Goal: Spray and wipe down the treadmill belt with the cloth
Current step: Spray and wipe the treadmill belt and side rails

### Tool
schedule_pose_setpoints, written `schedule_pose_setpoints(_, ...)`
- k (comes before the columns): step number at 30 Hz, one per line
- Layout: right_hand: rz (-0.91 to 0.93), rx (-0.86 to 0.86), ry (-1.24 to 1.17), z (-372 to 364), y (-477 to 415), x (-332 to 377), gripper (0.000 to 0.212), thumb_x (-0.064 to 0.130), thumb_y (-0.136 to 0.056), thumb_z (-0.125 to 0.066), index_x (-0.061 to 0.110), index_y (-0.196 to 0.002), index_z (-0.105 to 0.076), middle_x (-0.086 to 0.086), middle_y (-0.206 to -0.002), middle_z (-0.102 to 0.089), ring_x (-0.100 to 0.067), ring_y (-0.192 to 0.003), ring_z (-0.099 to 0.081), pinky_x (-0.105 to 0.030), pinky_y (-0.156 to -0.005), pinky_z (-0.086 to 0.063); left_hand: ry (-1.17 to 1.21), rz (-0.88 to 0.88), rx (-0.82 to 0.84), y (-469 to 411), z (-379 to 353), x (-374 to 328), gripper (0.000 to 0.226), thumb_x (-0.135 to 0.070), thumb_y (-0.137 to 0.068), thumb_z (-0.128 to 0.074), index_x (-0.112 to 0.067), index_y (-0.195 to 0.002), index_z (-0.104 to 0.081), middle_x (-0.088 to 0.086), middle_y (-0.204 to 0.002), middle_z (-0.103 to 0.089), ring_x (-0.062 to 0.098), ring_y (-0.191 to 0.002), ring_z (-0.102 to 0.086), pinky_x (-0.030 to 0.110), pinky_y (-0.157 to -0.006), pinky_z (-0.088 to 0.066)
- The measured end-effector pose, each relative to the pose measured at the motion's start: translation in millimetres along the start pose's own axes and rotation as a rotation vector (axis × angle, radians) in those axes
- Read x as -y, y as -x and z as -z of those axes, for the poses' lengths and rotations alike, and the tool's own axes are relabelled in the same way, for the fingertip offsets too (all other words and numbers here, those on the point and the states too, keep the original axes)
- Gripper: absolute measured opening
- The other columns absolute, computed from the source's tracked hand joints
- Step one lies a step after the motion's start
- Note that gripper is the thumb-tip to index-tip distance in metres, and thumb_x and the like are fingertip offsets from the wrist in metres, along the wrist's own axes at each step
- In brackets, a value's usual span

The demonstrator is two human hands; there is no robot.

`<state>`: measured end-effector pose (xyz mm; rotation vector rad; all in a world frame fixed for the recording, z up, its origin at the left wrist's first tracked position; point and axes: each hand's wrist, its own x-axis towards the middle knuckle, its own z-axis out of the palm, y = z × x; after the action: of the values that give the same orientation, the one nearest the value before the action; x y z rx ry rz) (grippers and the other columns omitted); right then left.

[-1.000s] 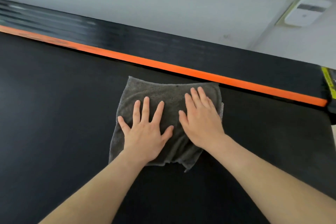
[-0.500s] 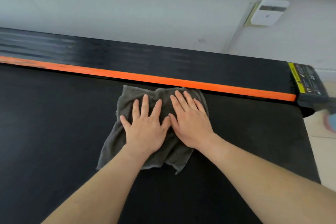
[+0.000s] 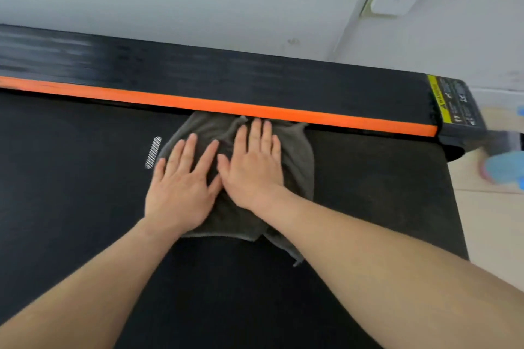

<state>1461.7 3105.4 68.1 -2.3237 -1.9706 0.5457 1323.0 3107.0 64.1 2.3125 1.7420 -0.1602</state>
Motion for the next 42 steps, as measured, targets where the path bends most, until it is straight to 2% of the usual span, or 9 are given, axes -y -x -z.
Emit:
schedule_pose_setpoints(4, 0.281, 0.015, 0.031, -18, -6, 34, 0.067, 0.048, -0.104, -0.026, 0.014, -0.159, -0.010, -0.009, -0.167, 0.004, -0.023, -0.153, 0.010, -0.043, -0.123, 0.005, -0.008, 0.115, 0.155, 19, 13, 41, 0.082, -0.069, -0.081, -0.003, -0.037, -0.156, 0.006, 0.003, -0.166, 0.010, 0.021, -0.153, 0.008, 0.047, -0.123, -0.007)
schedule_pose_setpoints(12, 0.360, -0.024, 0.035, -18, 3, 22, 0.058, 0.042, -0.105, -0.024, 0.022, -0.159, -0.017, -0.002, -0.167, -0.007, -0.019, -0.154, 0.002, -0.042, -0.124, 0.002, -0.015, 0.189, 0.184, 26, 11, 18, 0.071, -0.054, -0.101, -0.016, -0.019, -0.158, 0.008, 0.019, -0.163, 0.015, 0.035, -0.151, 0.010, 0.053, -0.122, -0.007)
schedule_pose_setpoints(16, 0.246, -0.047, 0.044, -14, 34, -35, 0.059, 0.045, -0.102, -0.028, 0.027, -0.158, -0.020, 0.002, -0.167, -0.012, -0.017, -0.154, -0.004, -0.039, -0.122, 0.000, -0.051, 0.083, 0.180, 48, 0, -38, 0.072, -0.053, -0.102, -0.013, -0.013, -0.155, 0.015, 0.025, -0.160, 0.020, 0.039, -0.150, 0.014, 0.051, -0.122, -0.003)
schedule_pose_setpoints(20, 0.020, -0.129, 0.077, -8, 91, -120, 0.061, 0.047, -0.097, -0.030, 0.025, -0.153, -0.038, 0.000, -0.161, -0.031, -0.021, -0.148, -0.028, -0.039, -0.117, -0.018, 0.098, -0.137, 0.159, 81, -23, -130, 0.067, -0.039, -0.092, -0.031, -0.007, -0.151, -0.038, 0.024, -0.158, -0.025, 0.037, -0.148, -0.022, 0.053, -0.118, -0.020)
schedule_pose_setpoints(24, -0.230, -0.088, 0.110, 11, 138, -195, 0.068, 0.056, -0.097, -0.012, 0.028, -0.159, -0.016, 0.002, -0.166, -0.014, -0.015, -0.152, -0.007, -0.043, -0.123, -0.013, 0.119, -0.346, 0.212, 99, -32, -184, 0.066, -0.046, -0.103, -0.024, -0.021, -0.158, 0.003, 0.009, -0.161, 0.020, 0.021, -0.140, 0.031, 0.047, -0.111, 0.021)
schedule_pose_setpoints(30, -0.350, -0.138, 0.062, 8, 102, -140, 0.071, 0.052, -0.096, -0.004, 0.021, -0.159, -0.007, -0.001, -0.168, -0.001, -0.023, -0.154, 0.003, -0.049, -0.122, -0.004, 0.088, -0.213, 0.047, 82, -35, -148, 0.068, -0.049, -0.092, -0.027, -0.018, -0.151, -0.038, 0.007, -0.157, -0.037, 0.024, -0.145, -0.034, 0.046, -0.115, -0.026)
schedule_pose_setpoints(34, -0.009, -0.007, 0.030, -1, 65, -70, 0.063, 0.049, -0.103, -0.017, 0.025, -0.159, -0.005, 0.005, -0.167, 0.005, -0.017, -0.153, 0.009, -0.047, -0.123, 0.004, 0.003, -0.061, 0.116, 78, -15, -89, 0.071, -0.052, -0.098, -0.016, -0.016, -0.158, -0.011, 0.008, -0.166, -0.008, 0.022, -0.153, -0.006, 0.043, -0.121, -0.015)
schedule_pose_setpoints(37, 0.183, 0.021, 0.057, 8, 58, -84, 0.061, 0.051, -0.104, -0.024, 0.030, -0.159, -0.010, 0.006, -0.167, 0.000, -0.016, -0.154, 0.004, -0.047, -0.124, -0.002, -0.031, -0.024, 0.181, 87, -1, -72, 0.070, -0.052, -0.101, -0.019, -0.018, -0.158, 0.004, 0.007, -0.166, 0.007, 0.022, -0.153, 0.007, 0.041, -0.124, -0.010)
schedule_pose_setpoints(42, -0.077, -0.112, 0.092, 28, 74, -197, 0.065, 0.058, -0.097, -0.015, 0.035, -0.157, -0.018, 0.005, -0.166, -0.013, -0.017, -0.153, -0.011, -0.043, -0.121, -0.012, -0.070, -0.294, 0.226, 81, -2, -137, 0.064, -0.054, -0.099, -0.008, -0.032, -0.155, 0.013, 0.003, -0.163, 0.023, 0.023, -0.151, 0.017, 0.042, -0.122, -0.005)
